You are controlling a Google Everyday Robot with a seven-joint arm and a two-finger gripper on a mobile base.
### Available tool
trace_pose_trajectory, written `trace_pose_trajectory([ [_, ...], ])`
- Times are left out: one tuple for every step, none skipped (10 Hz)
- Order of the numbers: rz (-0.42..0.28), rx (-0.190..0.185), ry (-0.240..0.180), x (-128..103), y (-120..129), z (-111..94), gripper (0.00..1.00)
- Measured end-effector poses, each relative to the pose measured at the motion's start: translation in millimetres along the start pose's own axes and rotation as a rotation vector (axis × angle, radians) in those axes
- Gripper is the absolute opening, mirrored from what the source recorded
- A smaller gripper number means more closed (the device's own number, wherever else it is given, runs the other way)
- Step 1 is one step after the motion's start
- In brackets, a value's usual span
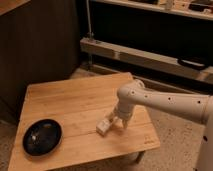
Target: Place the bottle in the ceramic bowl
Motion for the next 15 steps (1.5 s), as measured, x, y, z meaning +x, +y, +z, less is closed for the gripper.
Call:
trace_pose_trajectory([
  [-0.007,-0.004,0.001,-0.8,-3.1,-0.5,0.65],
  [-0.018,-0.012,0.007,-1.8,-7.4,-3.7,0.65],
  [-0.025,-0.018,0.010,-3.3,-11.2,-5.2,0.65],
  [-0.032,-0.025,0.012,-4.5,-15.5,-5.5,0.65],
  [-0.041,-0.032,0.015,-4.9,-22.1,-5.5,0.65],
  [-0.051,-0.034,0.013,-6.3,-31.1,-3.5,0.65],
  [-0.052,-0.034,0.008,-6.7,-33.5,-0.6,0.65],
  [-0.046,-0.033,0.006,-4.2,-32.7,1.5,0.65],
  [-0.043,-0.031,0.001,-2.8,-32.8,3.6,0.65],
  [-0.043,-0.026,-0.002,-2.0,-35.4,6.2,0.65],
  [-0.039,-0.026,-0.006,-0.6,-34.4,9.4,0.65],
  [-0.032,-0.025,-0.012,1.9,-31.5,15.5,0.65],
  [-0.028,-0.023,-0.017,3.8,-28.9,19.9,0.65],
  [-0.021,-0.024,-0.021,6.1,-25.8,23.6,0.65],
  [-0.013,-0.026,-0.027,9.0,-21.7,29.9,0.61],
])
